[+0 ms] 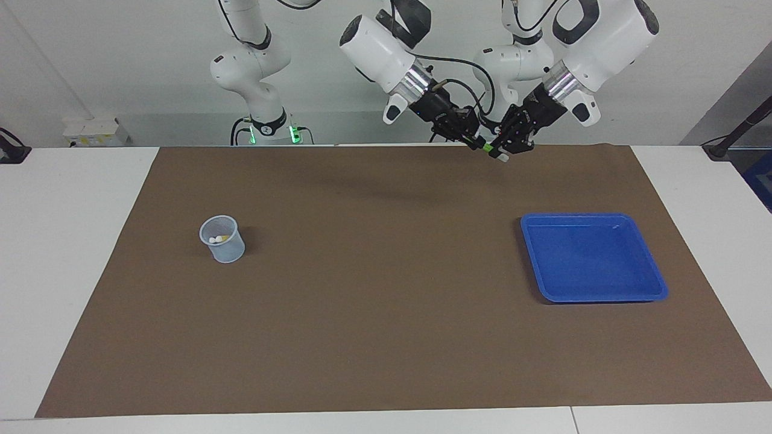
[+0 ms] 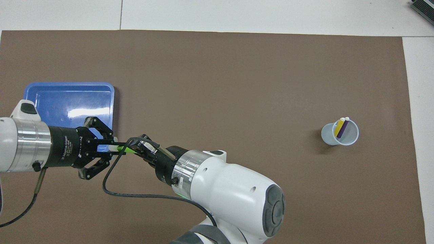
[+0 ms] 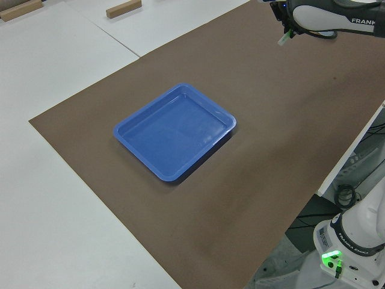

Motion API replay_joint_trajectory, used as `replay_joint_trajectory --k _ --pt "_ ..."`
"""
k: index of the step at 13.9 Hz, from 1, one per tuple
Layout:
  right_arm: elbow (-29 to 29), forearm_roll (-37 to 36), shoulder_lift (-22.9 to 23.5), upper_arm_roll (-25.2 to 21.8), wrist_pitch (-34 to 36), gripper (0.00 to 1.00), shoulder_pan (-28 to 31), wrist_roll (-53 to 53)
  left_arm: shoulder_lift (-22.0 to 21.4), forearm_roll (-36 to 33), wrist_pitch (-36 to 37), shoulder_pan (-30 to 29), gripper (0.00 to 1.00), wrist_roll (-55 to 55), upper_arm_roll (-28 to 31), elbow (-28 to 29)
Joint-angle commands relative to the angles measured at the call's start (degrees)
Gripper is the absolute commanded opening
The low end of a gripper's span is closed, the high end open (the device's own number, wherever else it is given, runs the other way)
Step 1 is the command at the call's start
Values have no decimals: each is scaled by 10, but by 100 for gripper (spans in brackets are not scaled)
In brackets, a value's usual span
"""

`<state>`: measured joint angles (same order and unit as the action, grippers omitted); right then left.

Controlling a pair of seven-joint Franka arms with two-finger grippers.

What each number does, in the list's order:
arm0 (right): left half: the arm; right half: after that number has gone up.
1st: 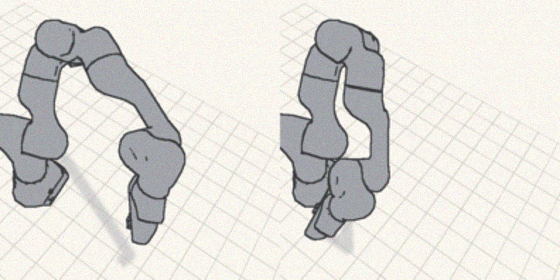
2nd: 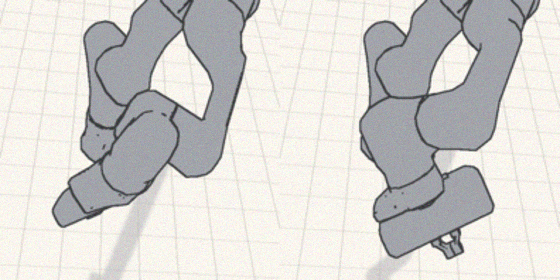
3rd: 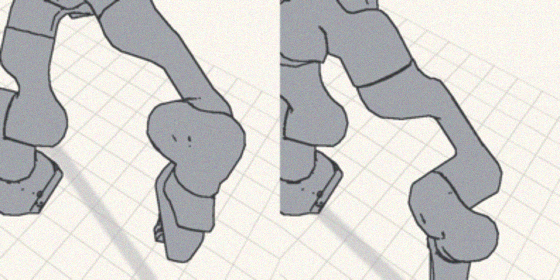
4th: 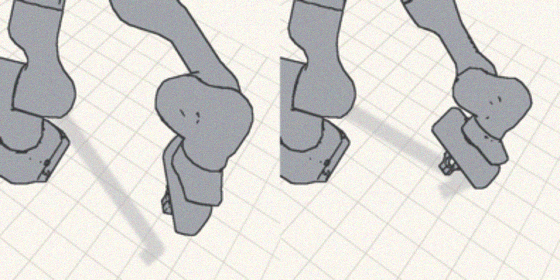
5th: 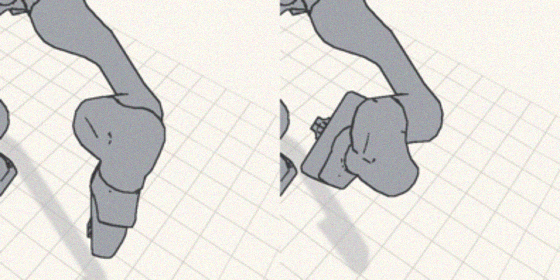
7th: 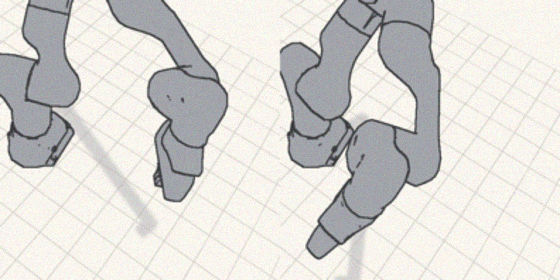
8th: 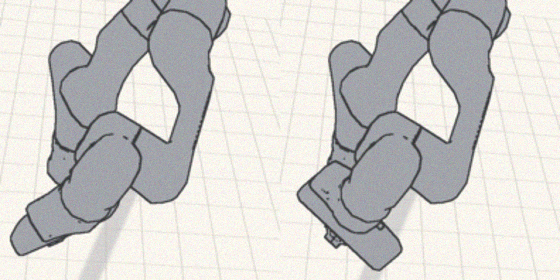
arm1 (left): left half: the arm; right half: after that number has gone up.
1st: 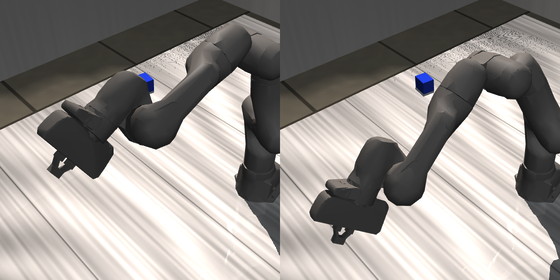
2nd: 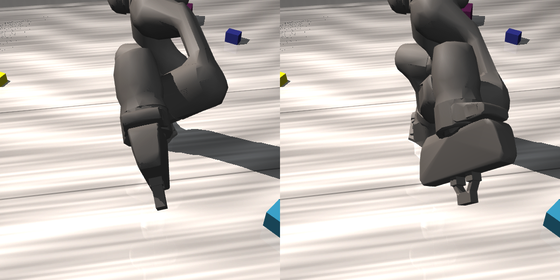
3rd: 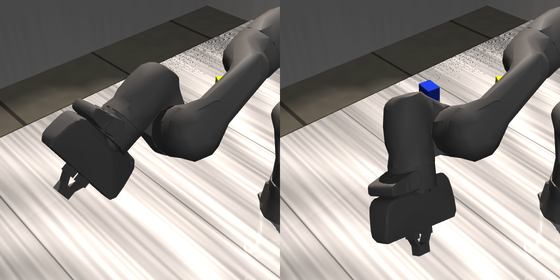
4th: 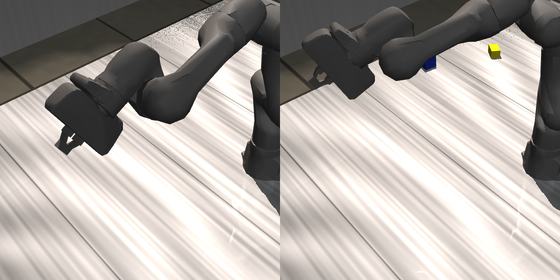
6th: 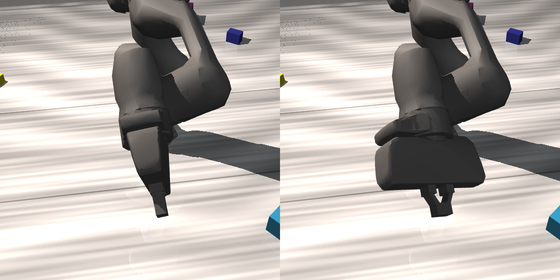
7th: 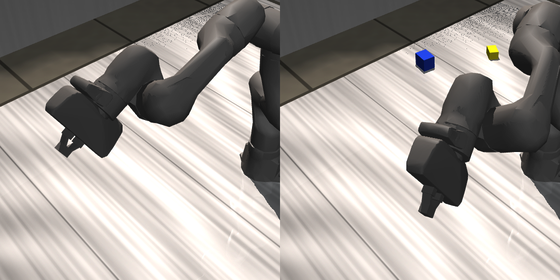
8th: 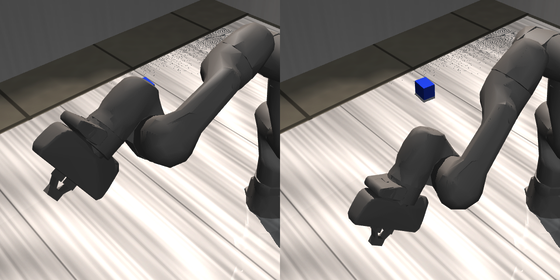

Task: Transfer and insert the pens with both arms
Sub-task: 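Close the right gripper on the green pen and open the left gripper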

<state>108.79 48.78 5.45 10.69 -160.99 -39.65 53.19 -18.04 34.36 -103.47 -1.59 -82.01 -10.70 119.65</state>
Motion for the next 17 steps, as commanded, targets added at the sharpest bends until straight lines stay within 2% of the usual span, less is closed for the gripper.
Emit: replay_joint_trajectory --k 1,2,10,11,12,13,15,17 --pt "-4 11 5 1 -11 5 -2 -2 -19 9 -8 6 0 -6 7 18" --pt "-4 11 5 1 -11 0 -2 -4 -18 9 -7 5 0 -6 7 18" --pt "-3 11 6 0 -9 0 4 -7 -19 9 -4 3 0 -4 8 17" --pt "-3 11 6 0 -10 0 4 -6 -19 9 -8 1 15 -3 9 17" --pt "-3 11 6 0 -10 0 4 -6 -19 10 -11 0 53 -4 9 17" --pt "-3 11 6 0 -10 0 4 -6 -19 12 -12 -2 67 -4 12 17" --pt "-3 10 6 0 -6 0 4 -10 -18 20 -12 -6 91 -4 15 17" --pt "4 10 3 0 14 0 12 -49 -18 21 -12 -10 93 -4 15 17"
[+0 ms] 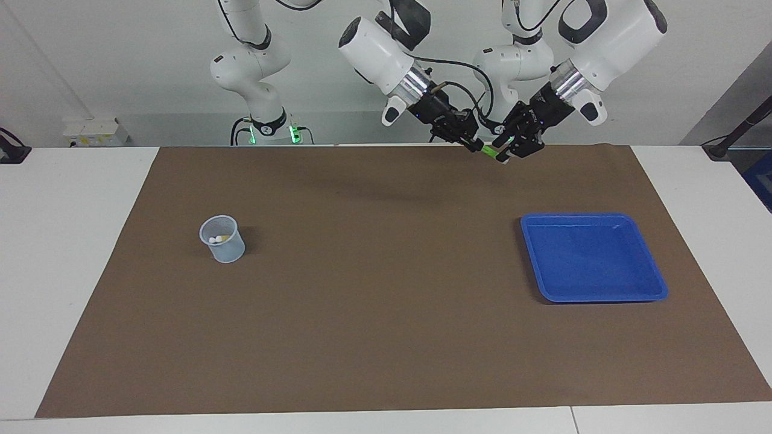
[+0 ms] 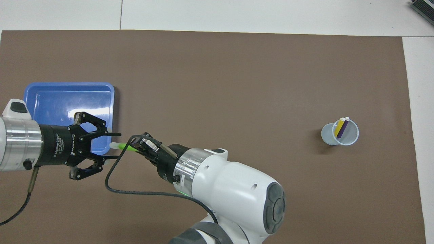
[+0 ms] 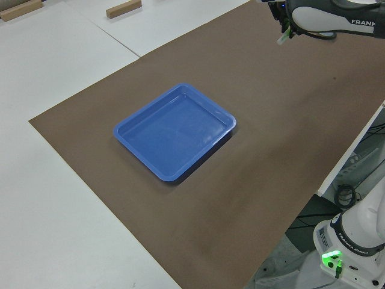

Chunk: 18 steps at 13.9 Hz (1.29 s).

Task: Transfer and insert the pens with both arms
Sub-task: 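Carry the green pen to the cup while the left gripper withdraws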

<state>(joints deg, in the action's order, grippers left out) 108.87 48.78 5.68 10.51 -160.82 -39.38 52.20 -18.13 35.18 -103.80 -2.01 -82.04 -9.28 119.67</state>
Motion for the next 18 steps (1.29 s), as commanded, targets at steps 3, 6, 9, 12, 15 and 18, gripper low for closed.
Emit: replay_joint_trajectory --k 3,6,9,12,15,18 --pt "8 6 -7 -1 95 0 49 -119 -18 13 -8 -5 91 -3 0 17" --pt "19 -45 -15 -1 182 0 108 -186 -18 7 -5 -18 89 80 4 18" --pt "24 -160 -24 -1 287 0 164 -239 -22 -10 35 -81 89 244 4 20" --pt "21 -296 -42 -1 428 0 234 -333 -23 -87 61 -106 90 403 4 21" --pt "17 -400 -58 -1 536 0 322 -522 -23 -160 87 -131 100 560 4 18" --pt "13 -497 -66 -2 580 0 393 -704 -22 -214 92 -147 100 685 5 14"
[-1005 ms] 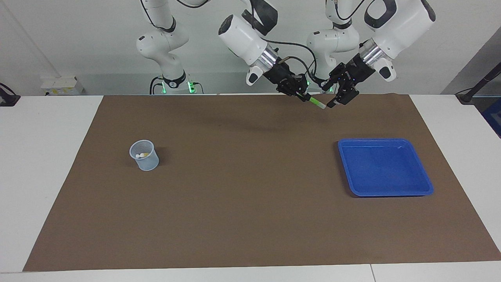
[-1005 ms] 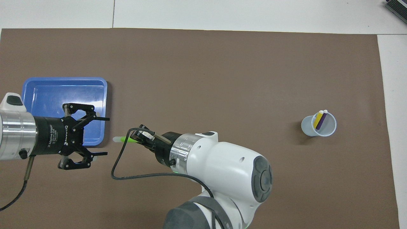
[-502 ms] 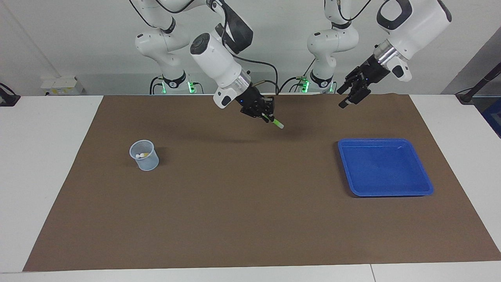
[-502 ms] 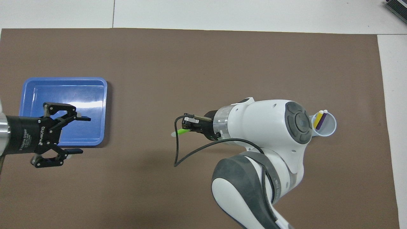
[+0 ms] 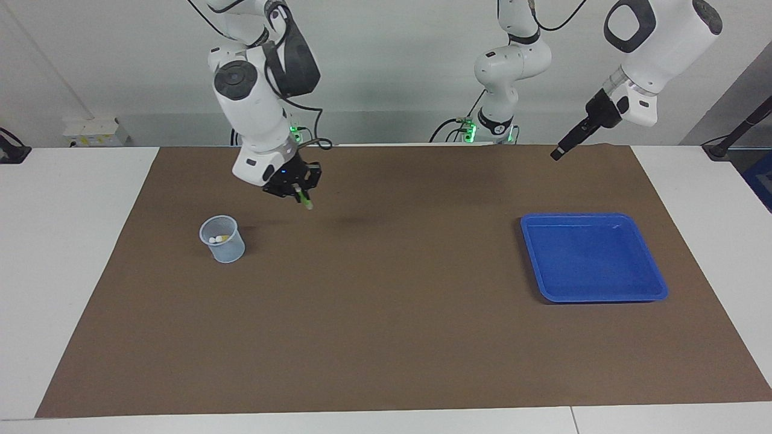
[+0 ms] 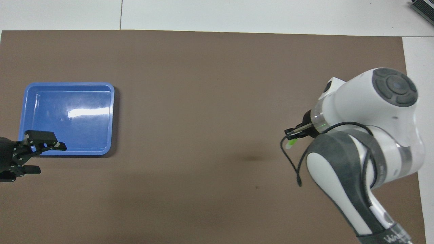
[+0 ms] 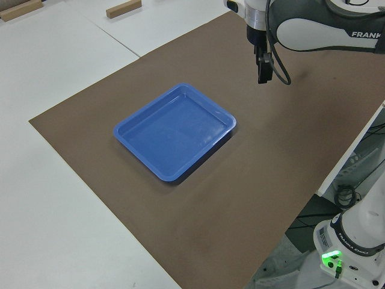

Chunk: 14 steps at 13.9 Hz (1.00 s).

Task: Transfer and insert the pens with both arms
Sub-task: 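Carry the green pen to the cup while the left gripper withdraws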

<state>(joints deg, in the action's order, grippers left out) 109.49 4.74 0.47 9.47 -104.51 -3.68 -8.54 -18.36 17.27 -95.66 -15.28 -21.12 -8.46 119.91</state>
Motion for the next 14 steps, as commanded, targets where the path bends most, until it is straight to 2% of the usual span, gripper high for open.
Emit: replay_joint_trajectory --k 1,4,9,14 --pt "7 -80 -14 8 17 0 52 -136 -18 -57 10 -14 100 118 -3 9" --pt "20 -105 -19 8 13 0 82 -189 -9 -99 -5 -15 100 231 -3 -8" --pt "63 -131 -21 8 -72 0 106 -267 36 -138 -9 -13 100 238 -5 -80" --pt "65 -134 -17 8 -104 0 112 -292 54 -153 -6 -5 100 238 -7 -116"
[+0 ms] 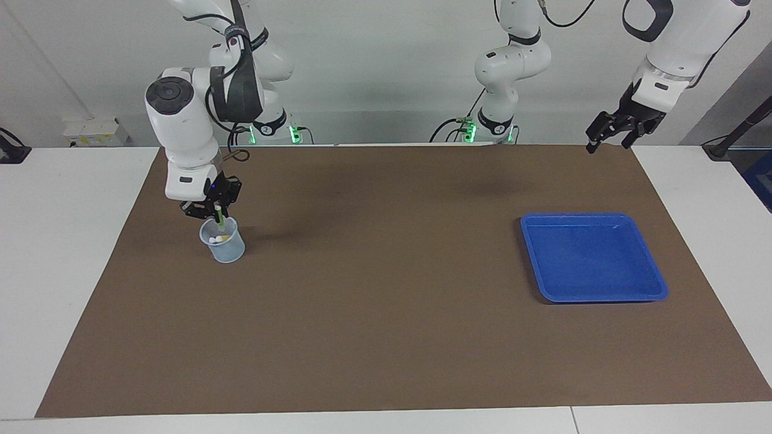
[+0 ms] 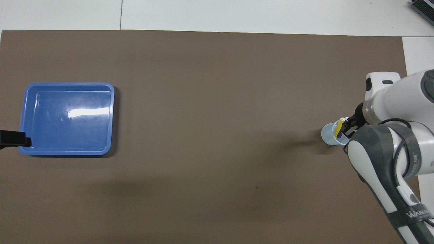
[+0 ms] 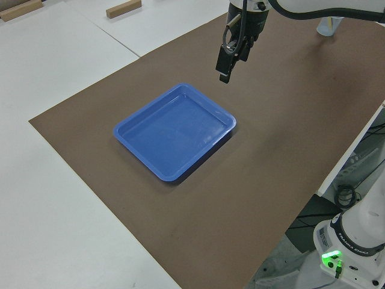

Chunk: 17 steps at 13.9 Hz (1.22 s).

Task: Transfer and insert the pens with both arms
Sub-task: 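Lower the green pen into the cup with the right gripper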

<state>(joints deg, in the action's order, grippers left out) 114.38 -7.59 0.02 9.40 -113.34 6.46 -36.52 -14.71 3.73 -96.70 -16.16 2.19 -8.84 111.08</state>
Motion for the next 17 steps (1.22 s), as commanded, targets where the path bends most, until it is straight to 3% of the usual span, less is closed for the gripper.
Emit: replay_joint_trajectory --k 1,2,4,8,12,17 --pt "17 -11 -12 9 -17 0 14 -11 22 -18 5 3 100 4 -3 -35" --pt "18 -10 -11 10 -18 22 16 -10 22 -18 2 3 100 3 -4 -35" --pt "20 -10 -11 9 -24 100 17 -7 26 -18 -3 16 100 -1 -3 -37" --pt "20 -8 -11 10 -20 100 16 -7 36 -53 -6 66 100 0 14 -53" --pt "13 -5 -14 11 -15 100 15 -7 80 -54 26 164 100 0 124 -111" --pt "-11 15 -24 11 -13 100 11 -5 131 -53 60 178 100 0 131 -173"
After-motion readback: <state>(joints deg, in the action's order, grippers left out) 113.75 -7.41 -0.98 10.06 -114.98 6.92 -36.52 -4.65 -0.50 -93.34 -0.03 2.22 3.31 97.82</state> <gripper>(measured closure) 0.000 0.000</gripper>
